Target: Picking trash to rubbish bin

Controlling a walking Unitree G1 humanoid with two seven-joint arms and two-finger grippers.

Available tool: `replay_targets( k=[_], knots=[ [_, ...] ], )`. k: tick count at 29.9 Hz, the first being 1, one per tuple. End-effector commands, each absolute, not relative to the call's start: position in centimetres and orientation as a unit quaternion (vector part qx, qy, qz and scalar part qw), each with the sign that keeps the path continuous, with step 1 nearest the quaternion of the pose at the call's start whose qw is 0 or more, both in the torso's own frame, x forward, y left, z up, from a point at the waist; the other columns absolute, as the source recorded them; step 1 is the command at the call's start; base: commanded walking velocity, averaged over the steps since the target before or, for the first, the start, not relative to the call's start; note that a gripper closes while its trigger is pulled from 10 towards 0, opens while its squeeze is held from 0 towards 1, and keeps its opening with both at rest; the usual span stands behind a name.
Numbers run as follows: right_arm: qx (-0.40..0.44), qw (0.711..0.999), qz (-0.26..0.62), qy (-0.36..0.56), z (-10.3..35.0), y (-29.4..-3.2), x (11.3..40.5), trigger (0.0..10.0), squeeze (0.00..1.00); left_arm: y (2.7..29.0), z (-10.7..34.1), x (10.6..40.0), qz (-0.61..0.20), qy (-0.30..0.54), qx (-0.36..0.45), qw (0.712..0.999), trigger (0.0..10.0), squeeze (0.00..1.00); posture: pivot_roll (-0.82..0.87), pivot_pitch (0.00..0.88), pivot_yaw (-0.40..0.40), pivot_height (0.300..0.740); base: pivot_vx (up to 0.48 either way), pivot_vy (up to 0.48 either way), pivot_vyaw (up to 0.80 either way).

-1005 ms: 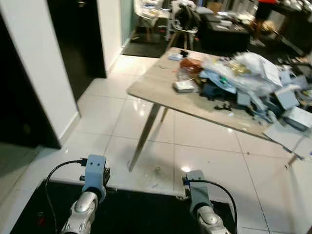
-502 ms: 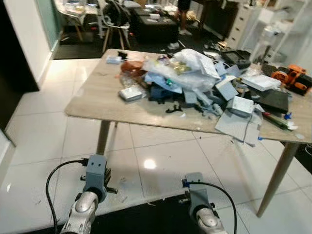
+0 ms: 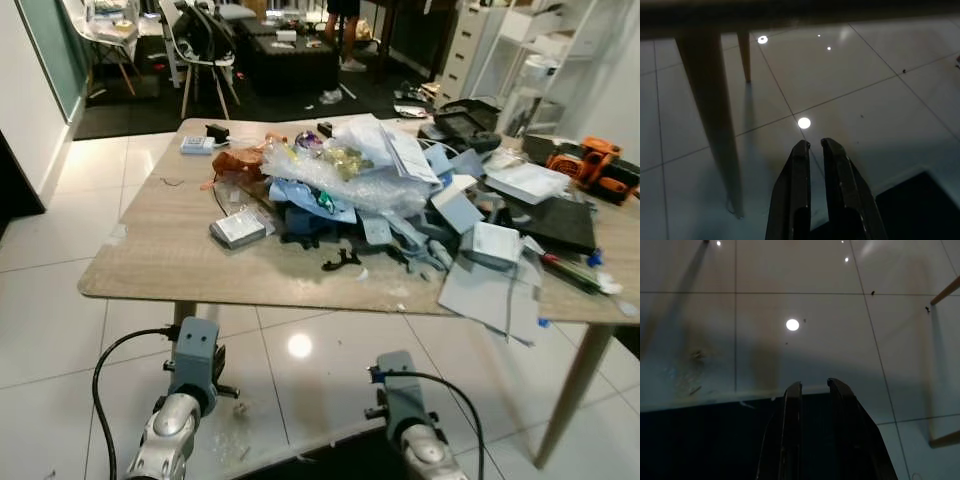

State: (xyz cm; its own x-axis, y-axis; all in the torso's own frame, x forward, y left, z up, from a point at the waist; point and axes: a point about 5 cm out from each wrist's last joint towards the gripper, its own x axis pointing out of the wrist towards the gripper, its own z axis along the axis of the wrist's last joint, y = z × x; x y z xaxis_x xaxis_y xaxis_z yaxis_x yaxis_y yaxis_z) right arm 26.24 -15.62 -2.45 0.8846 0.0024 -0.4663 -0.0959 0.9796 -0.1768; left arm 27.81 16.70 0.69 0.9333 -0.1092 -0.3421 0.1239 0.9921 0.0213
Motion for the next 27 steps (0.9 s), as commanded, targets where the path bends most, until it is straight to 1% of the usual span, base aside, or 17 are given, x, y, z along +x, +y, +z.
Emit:
replay_targets(
  k=[1,10,17,21,22,23,25,27],
  knots=[
    [-0.093,0.966,0.027,0.240,-2.5,-15.5,26.2,10.0,0.00,16.8,0.3,27.5,-0.054,0.179,0.030,0.982,10.0,0.00,0.03,0.043,-0.012,0.740,0.000,0.000,0.00],
    [-0.105,0.966,0.056,0.231,-2.2,-14.9,26.6,10.0,0.00,17.8,0.1,27.2,-0.026,0.184,0.036,0.982,10.0,0.00,0.03,0.045,-0.012,0.740,0.000,0.000,0.00],
    [-0.122,0.963,0.079,0.229,-2.4,-14.4,26.2,10.0,0.00,18.1,0.0,27.0,-0.029,0.182,0.046,0.982,10.0,0.00,0.03,0.048,-0.009,0.740,0.000,0.000,0.00],
    [-0.119,0.963,0.155,0.188,-1.2,-13.2,26.4,10.0,0.00,18.3,-0.1,26.6,-0.036,0.187,0.052,0.980,10.0,0.00,0.03,0.054,-0.007,0.740,0.000,0.000,0.00],
    [-0.119,0.963,0.155,0.188,-1.2,-13.2,26.4,10.0,0.00,18.3,-0.1,26.6,-0.036,0.187,0.052,0.980,10.0,0.00,0.03,0.054,-0.007,0.740,0.000,0.000,0.00],
    [-0.094,0.961,0.186,0.180,-0.4,-12.7,26.7,10.0,0.00,18.4,-0.3,26.5,-0.041,0.190,0.056,0.979,10.0,0.00,0.03,0.058,-0.006,0.740,0.000,0.000,0.00],
    [-0.083,0.960,0.197,0.178,0.0,-12.5,26.8,10.0,0.00,18.4,-0.3,26.4,-0.045,0.193,0.059,0.978,10.0,0.00,0.03,0.058,-0.006,0.740,0.000,0.000,0.00],
    [-0.087,0.950,0.242,0.177,0.8,-12.3,26.7,10.0,0.00,18.3,-0.6,26.2,-0.064,0.199,0.079,0.975,10.0,0.00,0.03,0.059,-0.006,0.740,0.000,0.000,0.00]
  ],
)
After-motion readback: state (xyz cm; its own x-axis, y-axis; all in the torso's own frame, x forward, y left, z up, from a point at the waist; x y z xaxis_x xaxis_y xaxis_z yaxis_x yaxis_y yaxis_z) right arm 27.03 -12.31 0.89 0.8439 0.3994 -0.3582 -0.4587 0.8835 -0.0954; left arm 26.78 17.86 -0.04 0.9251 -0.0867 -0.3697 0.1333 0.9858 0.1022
